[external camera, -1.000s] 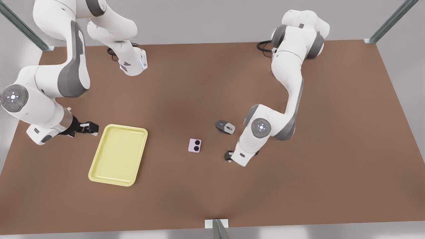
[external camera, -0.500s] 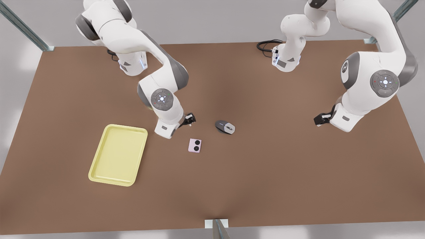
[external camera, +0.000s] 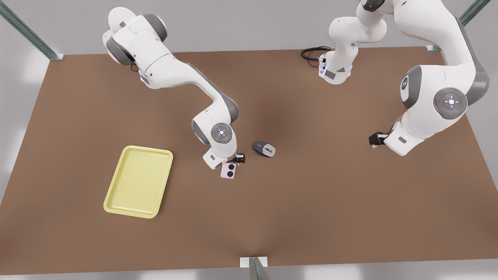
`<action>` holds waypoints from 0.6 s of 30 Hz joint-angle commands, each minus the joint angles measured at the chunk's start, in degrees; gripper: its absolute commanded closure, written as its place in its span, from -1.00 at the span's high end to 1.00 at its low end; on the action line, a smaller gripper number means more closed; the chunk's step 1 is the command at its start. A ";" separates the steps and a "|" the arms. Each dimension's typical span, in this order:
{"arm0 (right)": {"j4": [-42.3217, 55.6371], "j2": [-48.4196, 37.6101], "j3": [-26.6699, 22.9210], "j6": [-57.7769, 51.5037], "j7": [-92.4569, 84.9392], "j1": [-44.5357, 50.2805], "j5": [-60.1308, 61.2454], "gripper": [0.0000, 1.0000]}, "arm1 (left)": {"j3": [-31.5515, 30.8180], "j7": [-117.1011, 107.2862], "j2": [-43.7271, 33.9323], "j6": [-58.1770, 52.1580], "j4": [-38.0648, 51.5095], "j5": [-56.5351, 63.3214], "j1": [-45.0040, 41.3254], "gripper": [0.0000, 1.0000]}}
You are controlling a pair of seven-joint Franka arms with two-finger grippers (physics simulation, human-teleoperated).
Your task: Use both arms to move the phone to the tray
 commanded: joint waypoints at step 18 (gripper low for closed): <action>-3.60 7.55 0.01 13.86 29.90 -1.62 -7.99 1.00 | -0.09 6.96 0.41 0.28 0.03 -0.03 0.00 1.00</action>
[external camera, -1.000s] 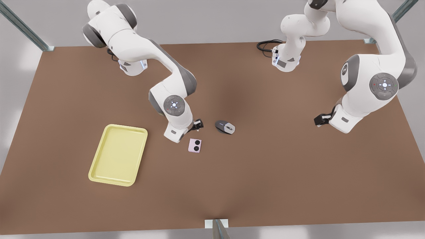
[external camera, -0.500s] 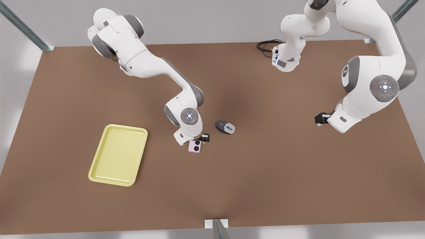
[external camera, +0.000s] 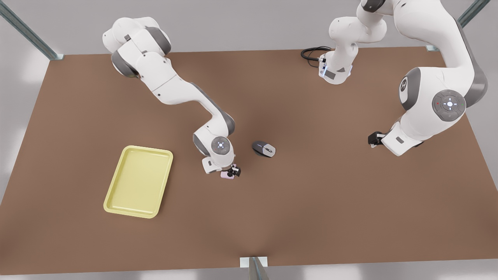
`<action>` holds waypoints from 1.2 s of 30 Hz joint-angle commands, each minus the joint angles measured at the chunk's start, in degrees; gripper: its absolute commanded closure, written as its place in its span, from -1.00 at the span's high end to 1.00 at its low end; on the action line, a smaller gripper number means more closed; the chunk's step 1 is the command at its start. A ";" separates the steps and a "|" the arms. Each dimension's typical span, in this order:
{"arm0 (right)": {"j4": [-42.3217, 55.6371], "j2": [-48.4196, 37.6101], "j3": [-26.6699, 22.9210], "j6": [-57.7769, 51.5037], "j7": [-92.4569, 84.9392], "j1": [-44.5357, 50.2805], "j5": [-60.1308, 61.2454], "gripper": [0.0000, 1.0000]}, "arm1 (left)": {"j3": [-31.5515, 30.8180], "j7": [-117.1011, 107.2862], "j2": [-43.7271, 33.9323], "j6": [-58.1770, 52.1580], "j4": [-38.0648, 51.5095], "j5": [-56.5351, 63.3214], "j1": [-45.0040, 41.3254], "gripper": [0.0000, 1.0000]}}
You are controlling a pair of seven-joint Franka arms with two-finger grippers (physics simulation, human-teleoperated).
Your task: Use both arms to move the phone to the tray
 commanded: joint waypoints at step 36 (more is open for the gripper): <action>-3.41 1.37 0.22 6.15 -3.74 0.35 -1.33 1.00 | -0.01 2.32 0.84 0.51 0.12 -0.06 0.11 1.00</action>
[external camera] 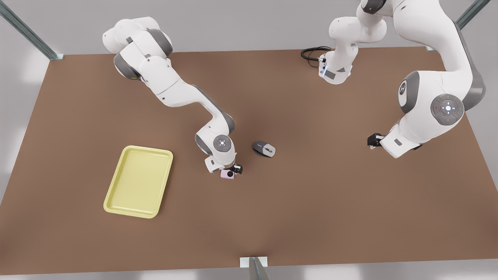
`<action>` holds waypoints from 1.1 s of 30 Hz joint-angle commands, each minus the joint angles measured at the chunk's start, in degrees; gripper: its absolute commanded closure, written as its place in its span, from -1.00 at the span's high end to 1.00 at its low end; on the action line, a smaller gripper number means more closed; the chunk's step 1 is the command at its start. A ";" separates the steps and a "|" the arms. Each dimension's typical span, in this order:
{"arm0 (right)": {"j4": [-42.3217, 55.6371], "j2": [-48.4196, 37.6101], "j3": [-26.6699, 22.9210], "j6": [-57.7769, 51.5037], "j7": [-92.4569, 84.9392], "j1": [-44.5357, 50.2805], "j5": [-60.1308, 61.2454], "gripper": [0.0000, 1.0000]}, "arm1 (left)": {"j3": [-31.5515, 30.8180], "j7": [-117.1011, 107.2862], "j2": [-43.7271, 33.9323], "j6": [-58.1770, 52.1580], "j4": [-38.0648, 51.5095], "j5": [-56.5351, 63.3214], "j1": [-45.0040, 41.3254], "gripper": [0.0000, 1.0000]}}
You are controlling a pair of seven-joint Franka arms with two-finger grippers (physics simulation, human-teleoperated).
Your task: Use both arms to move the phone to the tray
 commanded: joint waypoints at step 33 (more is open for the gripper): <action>-9.13 -12.46 0.01 -3.72 -24.06 -9.93 4.89 0.65 | 0.04 0.03 -0.14 -0.10 0.20 -0.76 0.11 1.00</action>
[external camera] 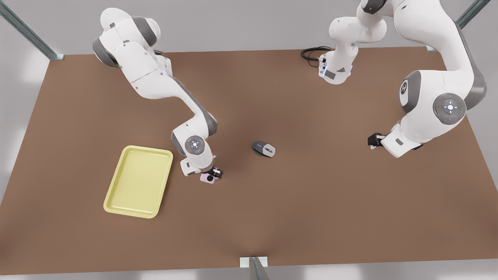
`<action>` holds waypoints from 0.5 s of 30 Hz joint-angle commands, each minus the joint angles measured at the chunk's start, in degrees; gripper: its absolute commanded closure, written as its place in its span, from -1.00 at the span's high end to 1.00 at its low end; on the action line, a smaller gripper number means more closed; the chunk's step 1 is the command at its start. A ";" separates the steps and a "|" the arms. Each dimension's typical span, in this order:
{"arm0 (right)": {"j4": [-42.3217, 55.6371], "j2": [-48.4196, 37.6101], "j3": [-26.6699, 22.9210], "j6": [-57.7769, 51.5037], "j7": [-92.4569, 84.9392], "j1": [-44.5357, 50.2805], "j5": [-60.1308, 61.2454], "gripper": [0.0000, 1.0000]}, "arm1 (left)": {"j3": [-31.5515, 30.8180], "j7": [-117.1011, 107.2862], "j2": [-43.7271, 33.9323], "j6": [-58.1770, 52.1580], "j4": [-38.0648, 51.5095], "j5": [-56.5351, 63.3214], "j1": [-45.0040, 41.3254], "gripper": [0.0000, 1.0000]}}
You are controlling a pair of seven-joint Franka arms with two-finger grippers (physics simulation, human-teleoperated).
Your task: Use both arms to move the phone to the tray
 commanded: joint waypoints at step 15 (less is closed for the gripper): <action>-21.80 -9.65 -12.54 1.46 -71.61 -16.91 18.10 1.00 | -0.18 -2.59 -0.07 -0.17 -0.03 -0.28 -0.43 1.00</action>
